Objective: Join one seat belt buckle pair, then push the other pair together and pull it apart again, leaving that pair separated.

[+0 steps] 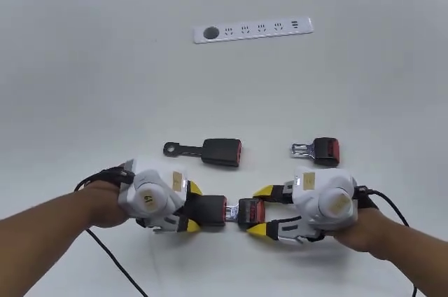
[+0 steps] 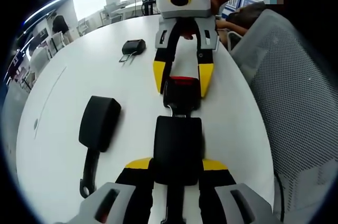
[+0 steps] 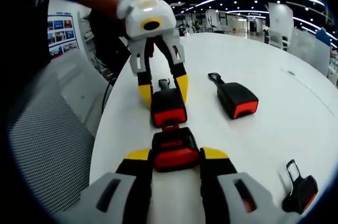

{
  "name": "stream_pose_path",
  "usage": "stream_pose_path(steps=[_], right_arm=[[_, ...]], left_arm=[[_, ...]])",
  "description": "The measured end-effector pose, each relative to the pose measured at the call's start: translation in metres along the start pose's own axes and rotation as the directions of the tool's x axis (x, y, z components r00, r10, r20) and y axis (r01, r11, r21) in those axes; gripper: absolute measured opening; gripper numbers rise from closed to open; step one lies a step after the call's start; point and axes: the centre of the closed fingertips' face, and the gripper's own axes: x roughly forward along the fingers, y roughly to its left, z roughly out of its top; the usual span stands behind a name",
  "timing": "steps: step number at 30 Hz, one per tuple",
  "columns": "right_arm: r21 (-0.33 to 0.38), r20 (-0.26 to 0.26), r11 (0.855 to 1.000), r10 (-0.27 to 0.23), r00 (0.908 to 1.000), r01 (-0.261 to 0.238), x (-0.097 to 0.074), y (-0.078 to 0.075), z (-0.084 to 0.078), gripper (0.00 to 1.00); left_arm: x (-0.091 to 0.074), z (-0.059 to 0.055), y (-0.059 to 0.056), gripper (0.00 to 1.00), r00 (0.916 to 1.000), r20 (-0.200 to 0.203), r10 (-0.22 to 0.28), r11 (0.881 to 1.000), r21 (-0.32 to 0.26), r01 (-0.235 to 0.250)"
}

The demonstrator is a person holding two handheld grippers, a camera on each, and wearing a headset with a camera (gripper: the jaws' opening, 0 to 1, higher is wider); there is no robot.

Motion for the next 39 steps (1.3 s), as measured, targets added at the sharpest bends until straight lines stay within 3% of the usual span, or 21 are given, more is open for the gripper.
stream_pose_path(steps=[38, 39], right_arm=[[-0.002, -0.027, 0.999, -0.033, 0.9991, 0.033, 0.019, 0.001, 0.013, 0.36], [0.007, -0.032, 0.999, -0.032, 0.9990, 0.033, 0.020, 0.002, 0.012, 0.36]], left_arm=[[-0.001, 0.000, 0.000, 0.34, 1.0000, -0.005, -0.007, 1.000, 0.014, 0.007], [-0.001, -0.002, -0.001, 0.34, 0.9997, -0.018, -0.014, 1.000, 0.010, 0.014]])
